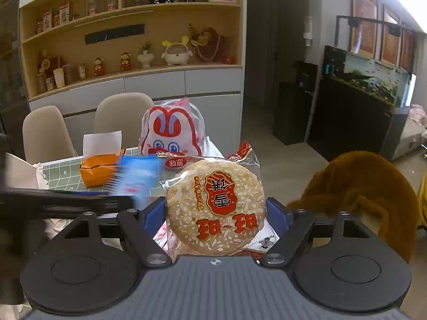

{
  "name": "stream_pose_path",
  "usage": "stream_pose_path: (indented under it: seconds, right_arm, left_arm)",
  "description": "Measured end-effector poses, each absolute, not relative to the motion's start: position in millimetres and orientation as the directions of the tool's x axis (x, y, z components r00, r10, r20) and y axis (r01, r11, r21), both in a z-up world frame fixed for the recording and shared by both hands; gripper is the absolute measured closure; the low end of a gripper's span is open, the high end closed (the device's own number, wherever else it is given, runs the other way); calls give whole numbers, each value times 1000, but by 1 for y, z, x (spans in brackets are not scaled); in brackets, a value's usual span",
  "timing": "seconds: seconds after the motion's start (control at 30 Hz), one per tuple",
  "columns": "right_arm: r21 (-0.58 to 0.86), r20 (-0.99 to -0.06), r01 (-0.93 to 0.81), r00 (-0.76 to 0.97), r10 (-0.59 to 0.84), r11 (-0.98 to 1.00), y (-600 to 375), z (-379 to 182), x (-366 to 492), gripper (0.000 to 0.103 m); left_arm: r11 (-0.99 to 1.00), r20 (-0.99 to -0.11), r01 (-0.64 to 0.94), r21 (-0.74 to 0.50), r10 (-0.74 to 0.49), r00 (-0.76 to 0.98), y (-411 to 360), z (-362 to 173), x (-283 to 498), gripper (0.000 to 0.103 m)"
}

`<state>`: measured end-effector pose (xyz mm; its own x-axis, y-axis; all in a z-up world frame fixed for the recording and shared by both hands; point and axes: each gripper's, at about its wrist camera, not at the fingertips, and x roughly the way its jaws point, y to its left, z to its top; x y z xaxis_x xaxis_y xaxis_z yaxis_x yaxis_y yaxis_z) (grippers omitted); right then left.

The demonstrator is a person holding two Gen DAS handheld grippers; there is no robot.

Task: Organize snacks
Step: 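Carry the blue packet and sesame cake over the pink box and open both tools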

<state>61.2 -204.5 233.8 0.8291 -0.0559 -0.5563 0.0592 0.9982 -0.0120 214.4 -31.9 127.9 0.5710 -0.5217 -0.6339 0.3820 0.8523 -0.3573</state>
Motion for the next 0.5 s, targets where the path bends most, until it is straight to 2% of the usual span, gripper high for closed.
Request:
stream_pose_path:
  seconds: [0.03,0.1,0.23,0.33,0.4,0.43,0.5]
  right_arm:
    - [-7,-565,54,824,-48,999,-208,231,69,24]
    - [3,-584,44,811,-34,999,-216,224,87,24]
    - [36,-596,13,803,11,999,-226,210,115,24]
    - [75,-616,-1,786,47,997,-222,198,146,23]
    - [127,-627,-19,773,95,992,-212,186,171,21]
    - [144,-635,-30,764,116,989,-207,179,184,16]
    - [147,-677,-48,723,136,988,-192,156,211,16]
  left_arm:
    - [866,-686,361,-344,-495,533,-41,109,229,30]
    - [873,-713,325,-363,-485,506,-46,86,240,35]
    - [884,-703,280,-374,-468,536,-26,86,231,35]
    - [912,-701,250,-326,-411,583,-7,93,215,35]
    - [925,-707,227,-305,-379,597,7,97,203,35]
    - [927,-711,222,-303,-375,594,12,97,197,35]
    - [931,-725,214,-294,-363,585,24,97,183,35]
